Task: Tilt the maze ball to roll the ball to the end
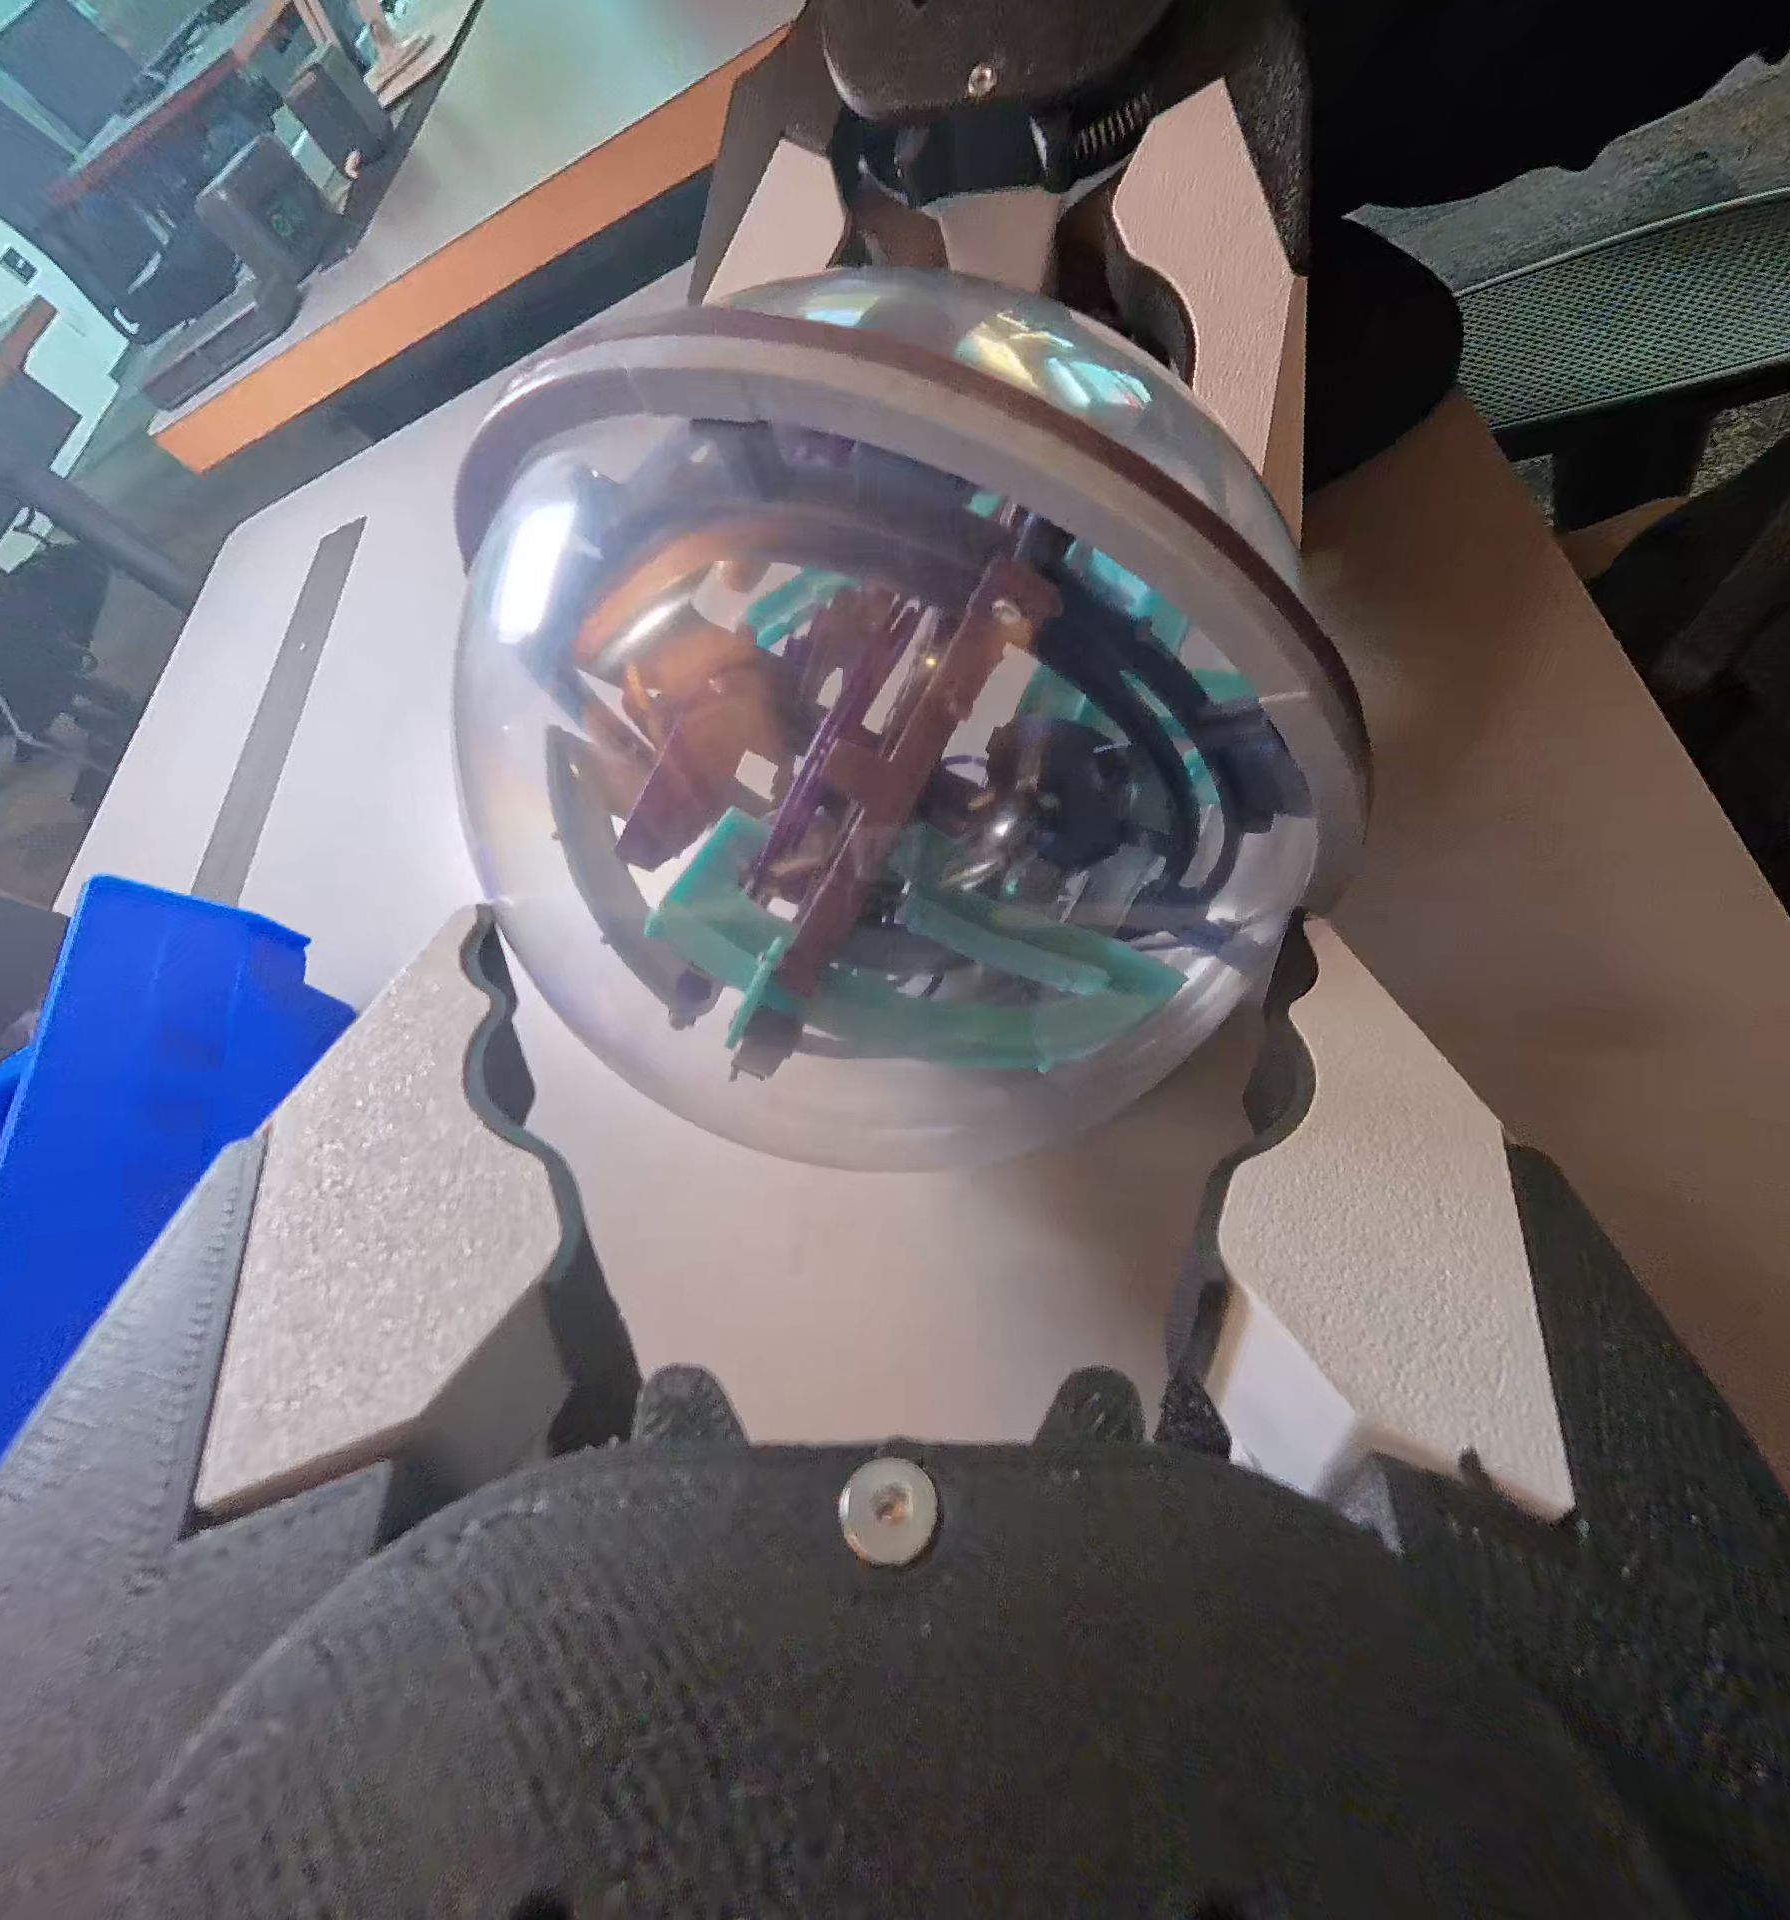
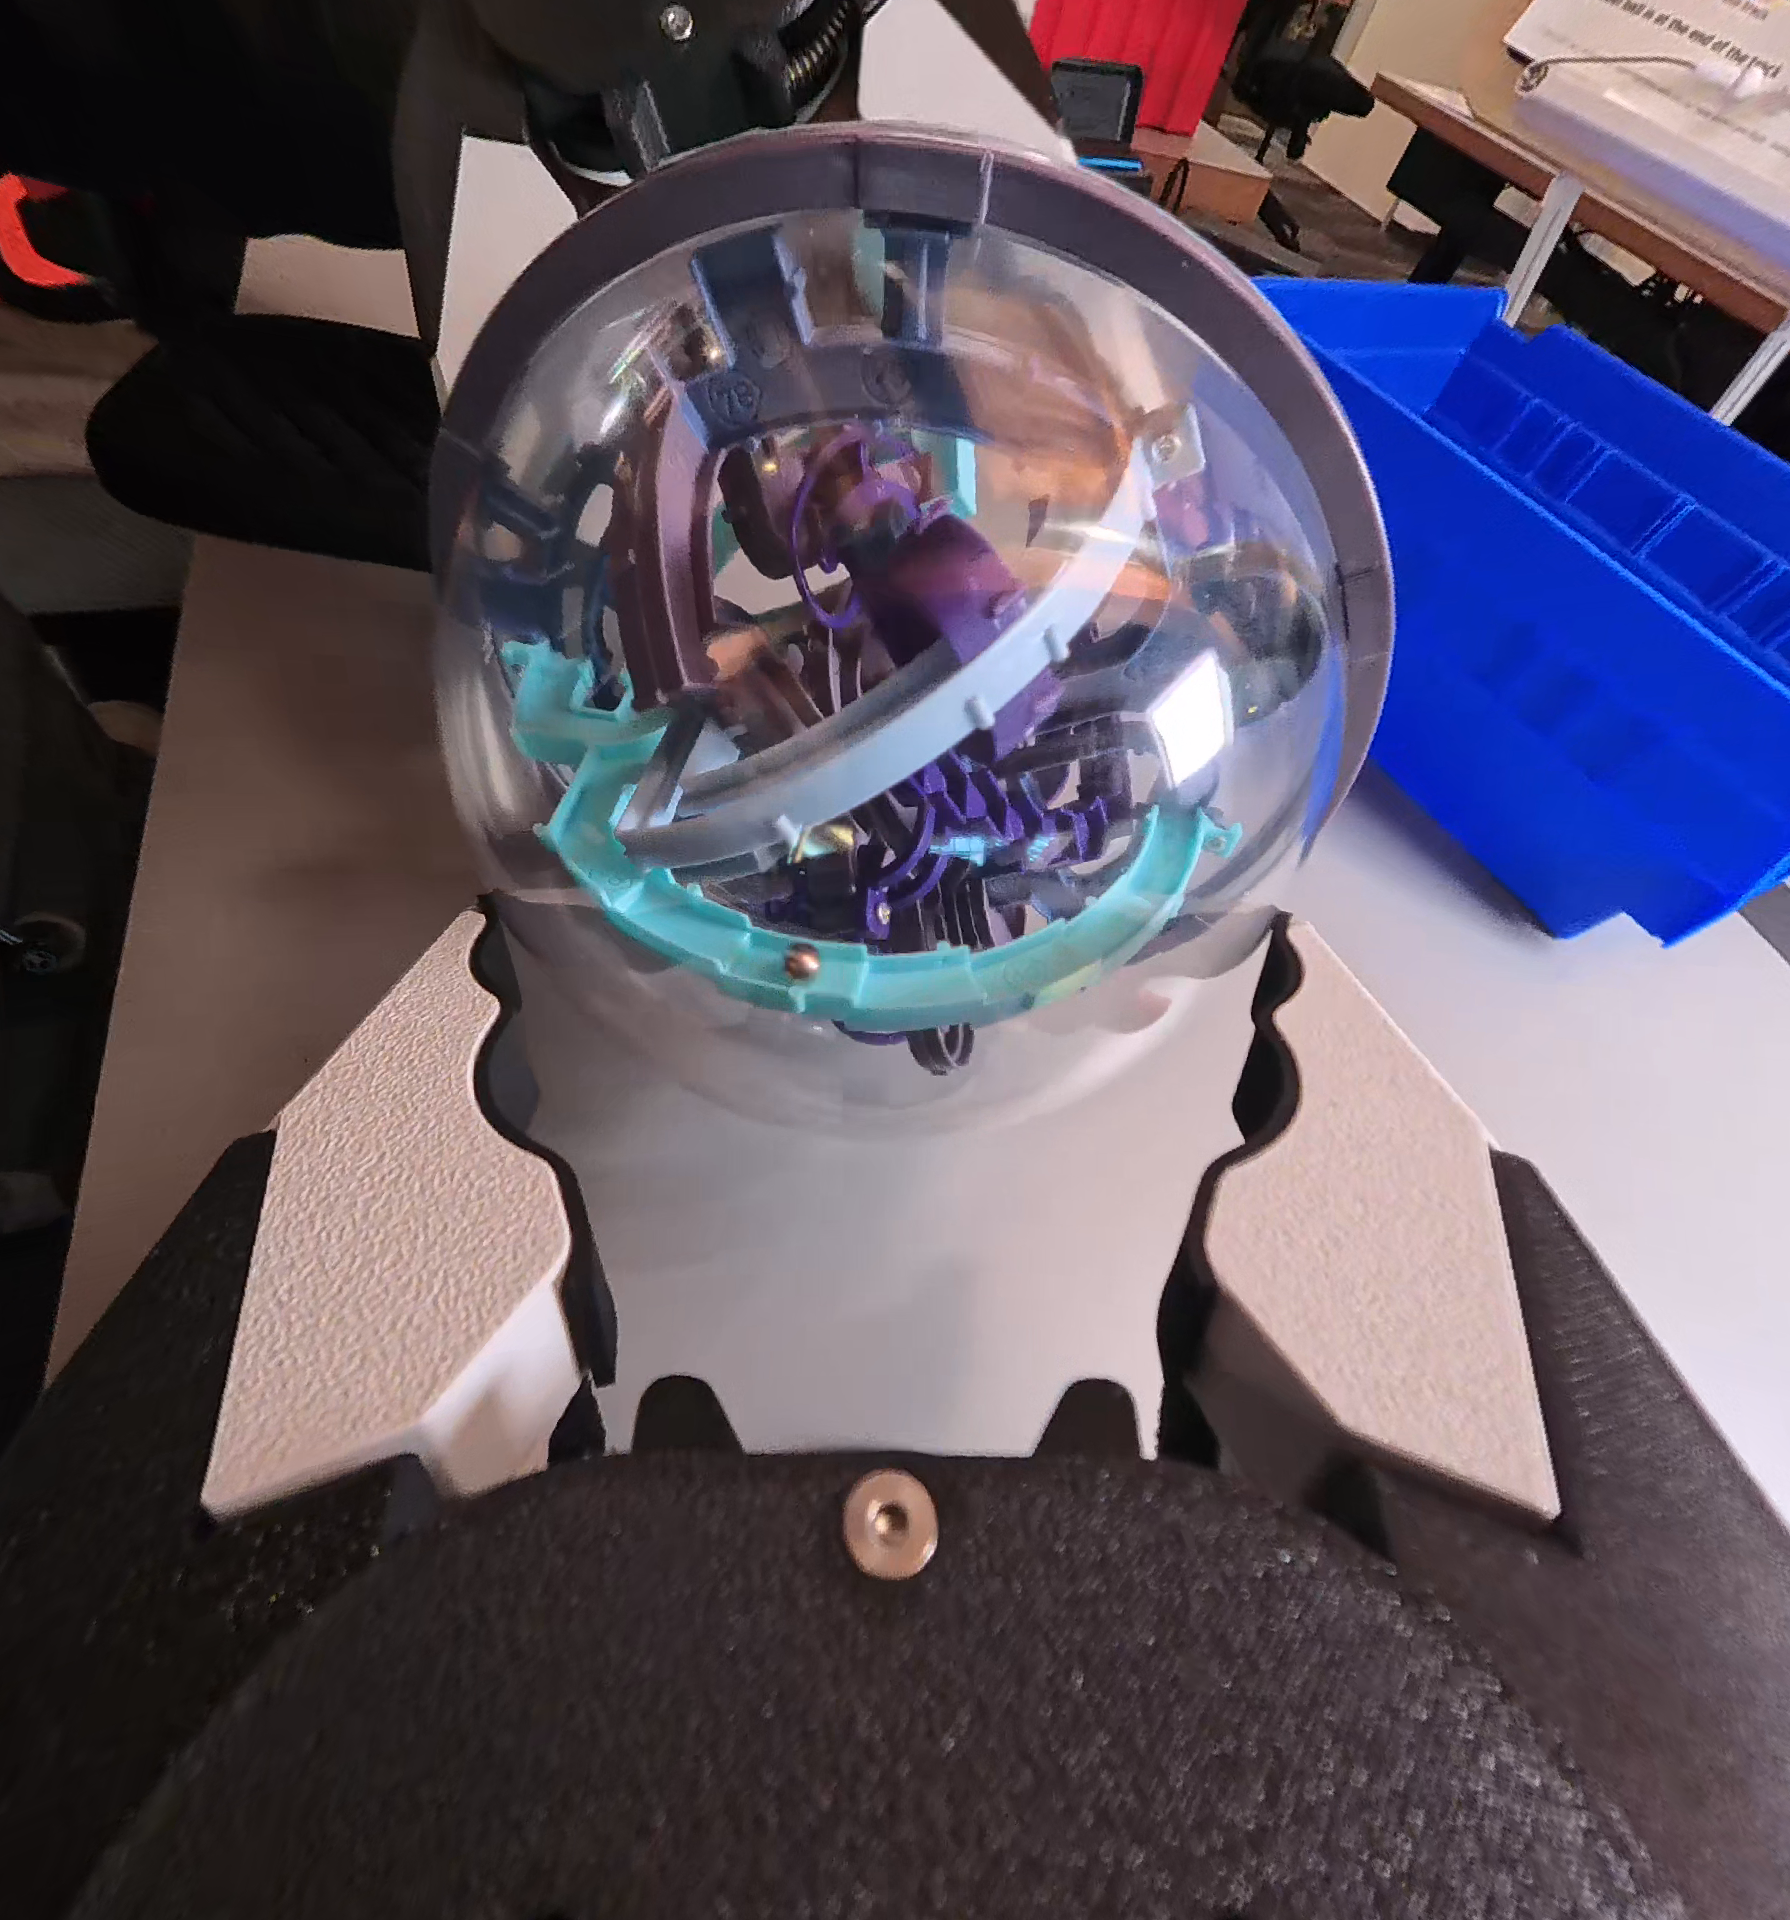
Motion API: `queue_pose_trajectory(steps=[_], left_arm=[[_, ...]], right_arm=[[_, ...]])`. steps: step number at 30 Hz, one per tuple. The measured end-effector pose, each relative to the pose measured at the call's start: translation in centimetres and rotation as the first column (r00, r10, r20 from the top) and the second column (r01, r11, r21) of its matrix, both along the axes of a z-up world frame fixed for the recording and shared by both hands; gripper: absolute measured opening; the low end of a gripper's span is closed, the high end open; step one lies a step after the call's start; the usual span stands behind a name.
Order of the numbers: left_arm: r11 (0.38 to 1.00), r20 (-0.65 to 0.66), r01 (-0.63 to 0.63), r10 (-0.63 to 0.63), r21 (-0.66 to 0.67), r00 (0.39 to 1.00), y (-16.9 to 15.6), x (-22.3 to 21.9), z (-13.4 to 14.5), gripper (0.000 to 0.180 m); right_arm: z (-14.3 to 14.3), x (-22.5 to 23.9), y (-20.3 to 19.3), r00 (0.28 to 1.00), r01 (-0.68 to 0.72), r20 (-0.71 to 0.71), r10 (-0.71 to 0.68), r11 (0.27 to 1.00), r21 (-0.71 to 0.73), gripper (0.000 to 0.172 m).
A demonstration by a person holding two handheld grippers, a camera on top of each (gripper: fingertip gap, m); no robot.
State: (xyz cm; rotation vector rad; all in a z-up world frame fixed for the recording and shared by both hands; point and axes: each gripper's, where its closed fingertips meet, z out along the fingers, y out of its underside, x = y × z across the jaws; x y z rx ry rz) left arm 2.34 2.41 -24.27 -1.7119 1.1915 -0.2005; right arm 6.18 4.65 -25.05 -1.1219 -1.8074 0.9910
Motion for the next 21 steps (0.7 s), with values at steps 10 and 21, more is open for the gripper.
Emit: queue_pose_trajectory(steps=[10, 21], left_arm=[[0.985, 0.345, -0.064, 0.117, -0.161, 0.931, -2.3, 0.1, 1.4, 0.148], [0.961, 0.309, -0.27, 0.275, -0.057, 0.911, 0.4, 0.8, 0.6, 0.147]], right_arm=[[0.1, 0.0, 0.1, 0.999, 0.037, 0.0, -0.037, 0.998, -0.046, 0.131], [-1.0, 0.6, 0.2, 0.997, 0.066, 0.048, -0.063, 0.997, -0.05, 0.123]])
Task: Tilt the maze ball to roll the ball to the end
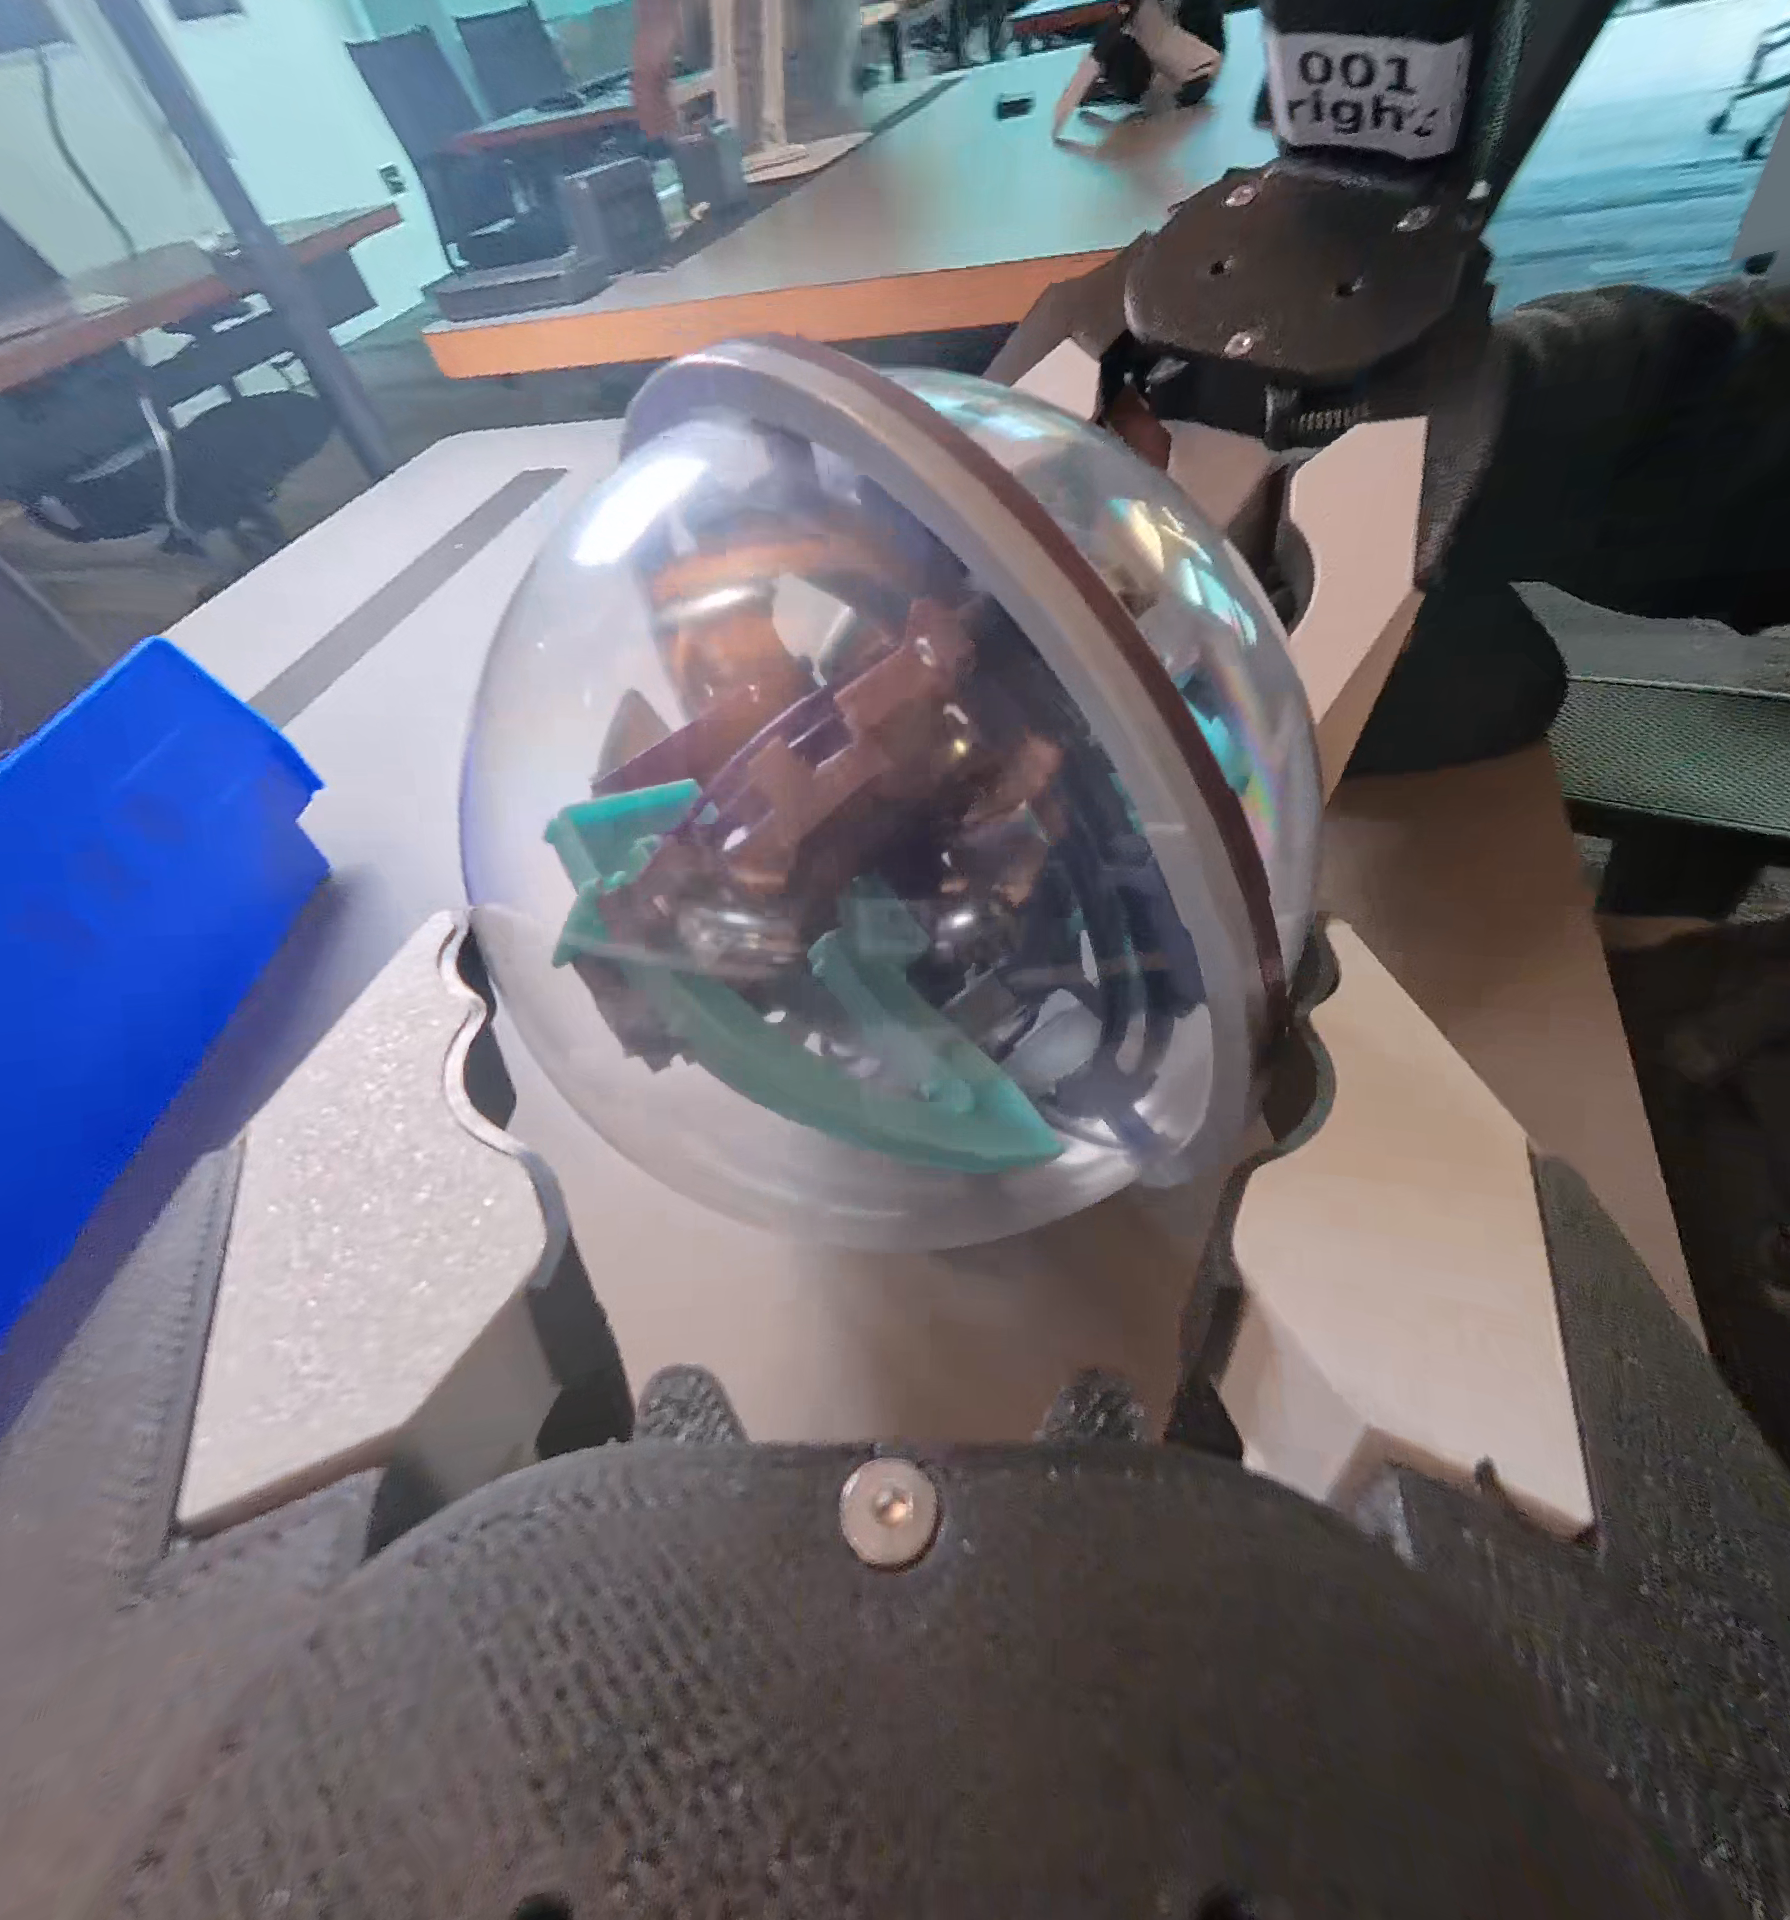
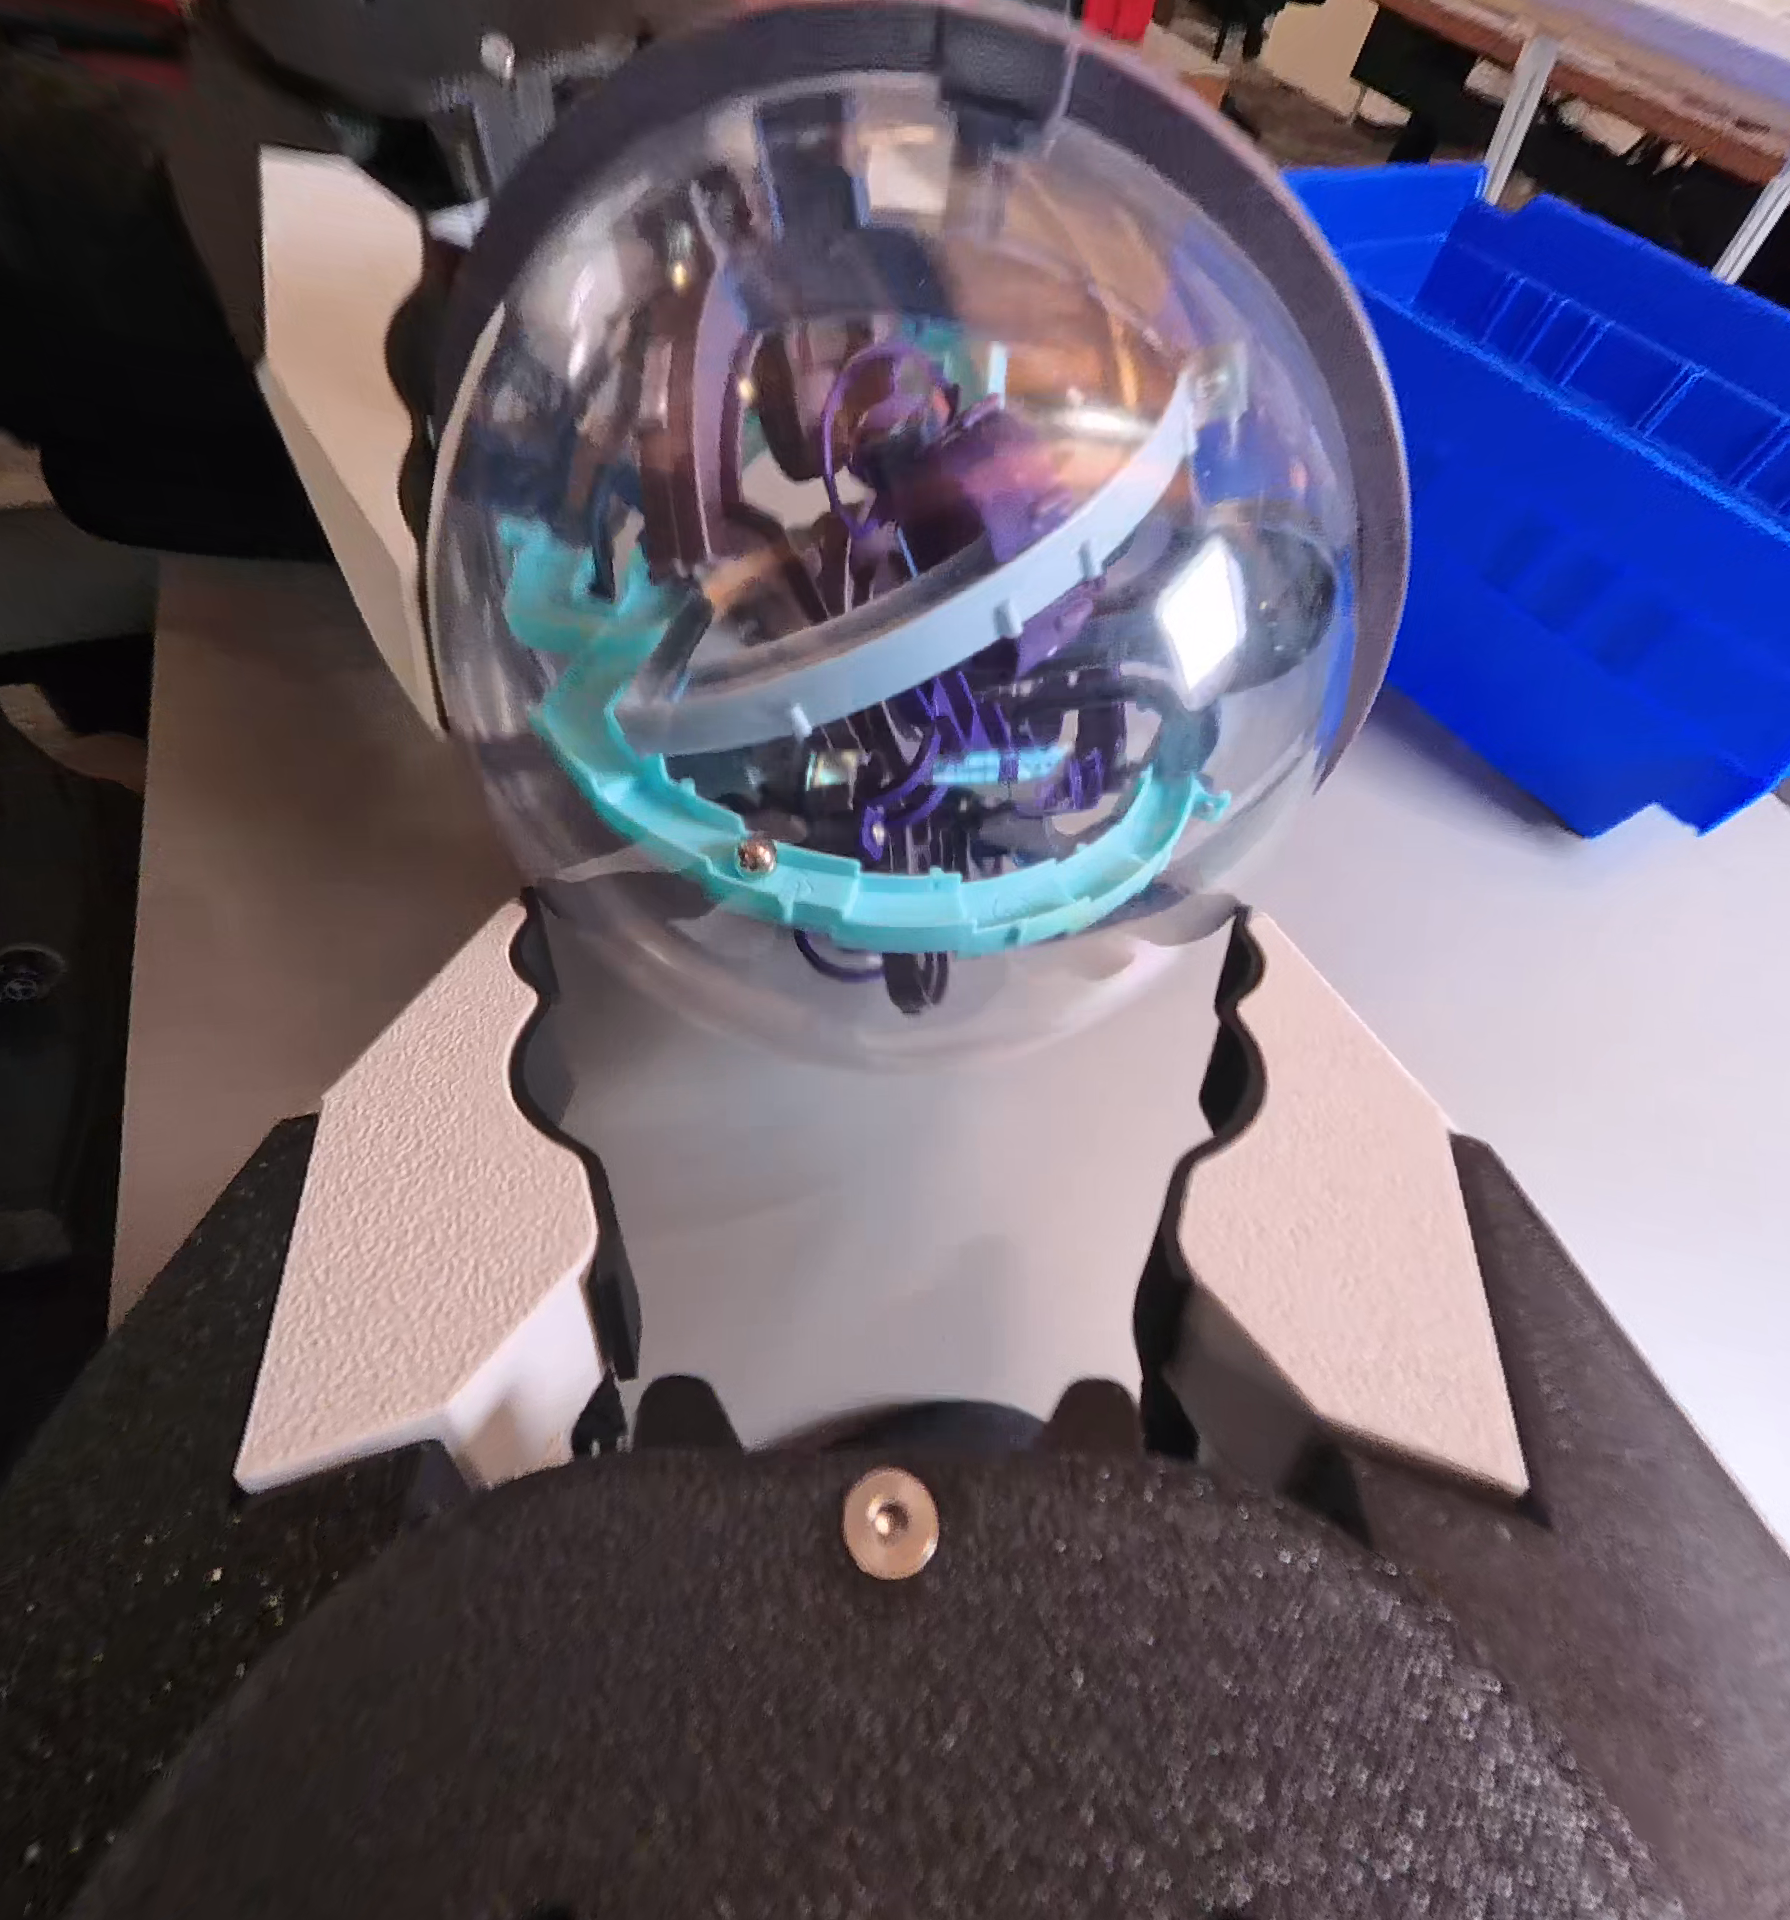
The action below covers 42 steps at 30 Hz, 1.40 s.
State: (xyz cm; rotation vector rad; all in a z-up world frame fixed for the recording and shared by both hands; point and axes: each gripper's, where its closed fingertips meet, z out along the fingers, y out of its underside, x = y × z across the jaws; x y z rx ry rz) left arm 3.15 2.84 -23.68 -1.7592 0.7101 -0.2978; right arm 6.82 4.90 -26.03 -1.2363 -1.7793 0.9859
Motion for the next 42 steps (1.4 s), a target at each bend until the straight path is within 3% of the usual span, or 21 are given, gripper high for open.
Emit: queue_pose_trajectory(steps=[3, 8, 14, 16, 21, 27, 30, 34, 42], left_arm=[[0.997, -0.04, 0.073, -0.073, -0.007, 0.997, -0.5, 0.0, 0.2, 0.147], [0.987, -0.105, 0.163, -0.163, -0.013, 0.981, -1.1, 0.1, 0.1, 0.145], [0.959, -0.175, 0.276, -0.284, -0.069, 0.943, -1.5, 0.5, 0.2, 0.144], [0.946, -0.189, 0.311, -0.323, -0.09, 0.927, -1.4, 0.7, 0.2, 0.143], [0.911, -0.214, 0.389, -0.41, -0.138, 0.887, -1.3, 0.9, 0.3, 0.142], [0.871, -0.25, 0.453, -0.489, -0.19, 0.835, -1.3, 0.6, 0.2, 0.141], [0.868, -0.266, 0.459, -0.496, -0.192, 0.826, -1.4, 0.5, 0.3, 0.141], [0.888, -0.257, 0.416, -0.456, -0.197, 0.852, -1.6, -0.3, -0.2, 0.139], [0.956, 0.009, 0.273, -0.273, -0.111, 0.962, -2.5, -2.7, 1.0, 0.135]], right_arm=[[-0.3, 0.7, -0.3, 0.999, -0.036, 0.015, 0.036, 0.999, 0.011, 0.114], [1.5, 2.2, 0.3, 0.992, -0.126, 0.01, 0.126, 0.991, 0.037, 0.107], [5.6, 2.8, 2.8, 0.977, -0.209, -0.008, 0.212, 0.969, 0.135, 0.062], [6.0, 2.6, 3.1, 0.965, -0.259, 0.023, 0.259, 0.951, 0.168, 0.051], [6.7, 1.7, 3.1, 0.924, -0.382, 0.093, 0.37, 0.904, 0.194, 0.04], [6.2, 1.8, 2.2, 0.851, -0.511, 0.197, 0.486, 0.853, 0.102, 0.022], [5.5, 1.8, 2.5, 0.856, -0.503, 0.213, 0.471, 0.855, 0.127, 0.007], [4.4, 1.9, 2.4, 0.879, -0.467, 0.192, 0.437, 0.871, 0.156, 0.007], [4.6, 2.0, 1.9, 0.936, -0.349, 0.06, 0.348, 0.937, 0.023, 0.006]])
